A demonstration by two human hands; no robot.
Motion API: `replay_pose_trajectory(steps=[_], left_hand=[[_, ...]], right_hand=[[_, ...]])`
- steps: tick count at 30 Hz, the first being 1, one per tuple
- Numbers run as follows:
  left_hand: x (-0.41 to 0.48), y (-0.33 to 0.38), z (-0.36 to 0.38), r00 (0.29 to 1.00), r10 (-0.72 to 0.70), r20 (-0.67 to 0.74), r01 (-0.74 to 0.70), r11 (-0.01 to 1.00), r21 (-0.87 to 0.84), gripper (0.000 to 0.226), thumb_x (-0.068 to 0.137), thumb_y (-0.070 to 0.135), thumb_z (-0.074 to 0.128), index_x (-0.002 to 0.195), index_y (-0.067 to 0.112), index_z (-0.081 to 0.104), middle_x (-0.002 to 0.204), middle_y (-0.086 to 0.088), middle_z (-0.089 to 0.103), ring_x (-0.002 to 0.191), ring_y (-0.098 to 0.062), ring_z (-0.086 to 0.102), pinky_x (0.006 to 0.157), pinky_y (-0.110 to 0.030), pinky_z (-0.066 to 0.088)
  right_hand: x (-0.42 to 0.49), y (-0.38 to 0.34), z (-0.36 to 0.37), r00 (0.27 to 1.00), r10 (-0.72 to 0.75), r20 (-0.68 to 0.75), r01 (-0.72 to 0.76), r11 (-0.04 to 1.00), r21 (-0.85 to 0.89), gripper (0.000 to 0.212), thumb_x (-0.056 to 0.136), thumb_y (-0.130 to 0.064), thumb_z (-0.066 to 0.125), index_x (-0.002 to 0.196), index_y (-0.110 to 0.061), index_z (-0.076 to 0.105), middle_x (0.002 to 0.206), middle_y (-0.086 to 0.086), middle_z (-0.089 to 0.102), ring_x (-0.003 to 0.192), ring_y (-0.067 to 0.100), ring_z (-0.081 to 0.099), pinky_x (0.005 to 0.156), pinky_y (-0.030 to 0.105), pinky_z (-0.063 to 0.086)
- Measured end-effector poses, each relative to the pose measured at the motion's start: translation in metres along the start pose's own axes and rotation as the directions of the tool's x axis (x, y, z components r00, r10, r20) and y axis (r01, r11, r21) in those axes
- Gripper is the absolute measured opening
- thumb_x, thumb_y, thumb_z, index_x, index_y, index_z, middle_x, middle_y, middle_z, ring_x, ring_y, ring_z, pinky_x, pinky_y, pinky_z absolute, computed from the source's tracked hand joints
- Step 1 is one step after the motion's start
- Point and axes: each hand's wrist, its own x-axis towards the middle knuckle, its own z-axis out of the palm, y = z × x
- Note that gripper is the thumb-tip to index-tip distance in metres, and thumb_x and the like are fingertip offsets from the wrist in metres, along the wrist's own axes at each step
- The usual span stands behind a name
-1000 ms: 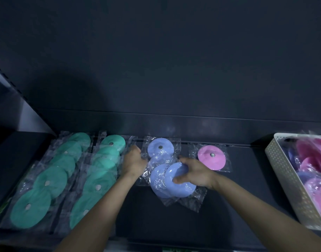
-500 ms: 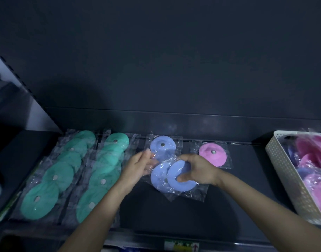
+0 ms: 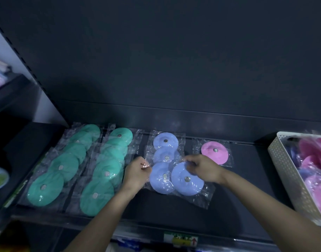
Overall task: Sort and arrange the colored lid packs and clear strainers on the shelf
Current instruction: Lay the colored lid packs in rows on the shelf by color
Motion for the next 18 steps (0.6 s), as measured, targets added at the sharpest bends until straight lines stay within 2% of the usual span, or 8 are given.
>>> replay_pose_trajectory(steps=[2,4,6,9,12,15,16,18], left_hand=[[-0.001,0.003,0.003,0.999,-0.038,0.005,0.038,0.998,-0.058,0.016,0.079,0.006,0.062,0.071,0.016,0.053,0.074,-0.003,0.063,0.065,-0.019,0.056,0.062,-0.034,0.053],[-0.003,0.004,0.004,0.999,-0.048,-0.015,0.048,0.999,-0.023,0.016,0.079,0.008,0.062,0.071,0.016,0.05,0.072,-0.001,0.06,0.061,-0.016,0.052,0.059,-0.031,0.048],[-0.005,0.002,0.004,0.999,-0.035,-0.037,0.036,0.999,0.015,0.018,0.079,0.007,0.063,0.073,0.017,0.049,0.074,0.001,0.06,0.064,-0.015,0.055,0.06,-0.03,0.047],[-0.005,0.001,0.003,0.998,-0.01,-0.061,0.011,1.0,0.024,0.02,0.079,0.005,0.066,0.078,0.017,0.051,0.076,0.006,0.061,0.07,-0.014,0.059,0.064,-0.026,0.048],[-0.004,0.0,0.002,0.996,0.023,-0.09,-0.02,0.999,0.038,0.021,0.08,0.004,0.067,0.091,0.014,0.052,0.085,-0.001,0.067,0.074,-0.016,0.061,0.067,-0.023,0.044],[-0.009,-0.002,0.001,0.984,0.109,-0.137,-0.102,0.993,0.06,0.029,0.083,0.002,0.066,0.109,0.005,0.055,0.099,-0.005,0.064,0.089,-0.018,0.061,0.081,-0.023,0.044],[-0.012,-0.003,0.0,0.977,0.148,-0.15,-0.137,0.987,0.08,0.031,0.083,0.001,0.065,0.113,0.003,0.055,0.105,-0.007,0.063,0.095,-0.02,0.061,0.085,-0.025,0.045],[-0.017,-0.007,-0.002,0.967,0.201,-0.155,-0.18,0.973,0.143,0.033,0.085,0.002,0.063,0.117,0.003,0.056,0.112,-0.012,0.063,0.105,-0.026,0.059,0.091,-0.03,0.045]], right_hand=[[0.0,-0.002,0.001,1.0,-0.005,-0.014,0.006,1.0,0.027,0.018,0.093,-0.006,0.052,0.097,-0.02,0.063,0.064,-0.015,0.051,0.048,-0.006,0.044,0.055,0.012,0.036],[-0.002,-0.005,0.002,1.0,-0.021,-0.016,0.023,0.995,0.102,0.017,0.089,-0.005,0.06,0.083,-0.021,0.059,0.063,-0.014,0.053,0.047,-0.008,0.045,0.055,0.012,0.036],[-0.003,-0.009,0.006,0.999,-0.041,0.004,0.04,0.99,0.137,0.021,0.084,-0.006,0.068,0.076,-0.022,0.057,0.063,-0.014,0.054,0.049,-0.009,0.046,0.055,0.01,0.036],[0.002,-0.015,0.019,0.998,-0.061,-0.007,0.061,0.995,0.073,0.026,0.08,-0.011,0.073,0.069,-0.03,0.058,0.066,-0.013,0.057,0.058,-0.004,0.049,0.059,0.012,0.039],[0.007,-0.025,0.036,0.997,-0.062,-0.053,0.066,0.994,0.082,0.03,0.081,-0.013,0.072,0.065,-0.034,0.057,0.066,-0.011,0.057,0.062,0.003,0.049,0.059,0.013,0.039],[0.008,-0.033,0.048,0.993,-0.061,-0.098,0.072,0.991,0.117,0.018,0.082,-0.013,0.069,0.073,-0.027,0.065,0.069,-0.005,0.059,0.062,0.008,0.051,0.064,0.019,0.042],[0.007,-0.033,0.049,0.99,-0.075,-0.119,0.086,0.992,0.088,0.008,0.083,-0.014,0.069,0.081,-0.021,0.069,0.077,-0.002,0.062,0.068,0.011,0.055,0.069,0.023,0.045],[0.005,-0.028,0.047,0.977,-0.133,-0.163,0.124,0.99,-0.065,0.022,0.084,-0.023,0.069,0.105,-0.017,0.07,0.105,0.004,0.063,0.095,0.02,0.059,0.089,0.029,0.046]])
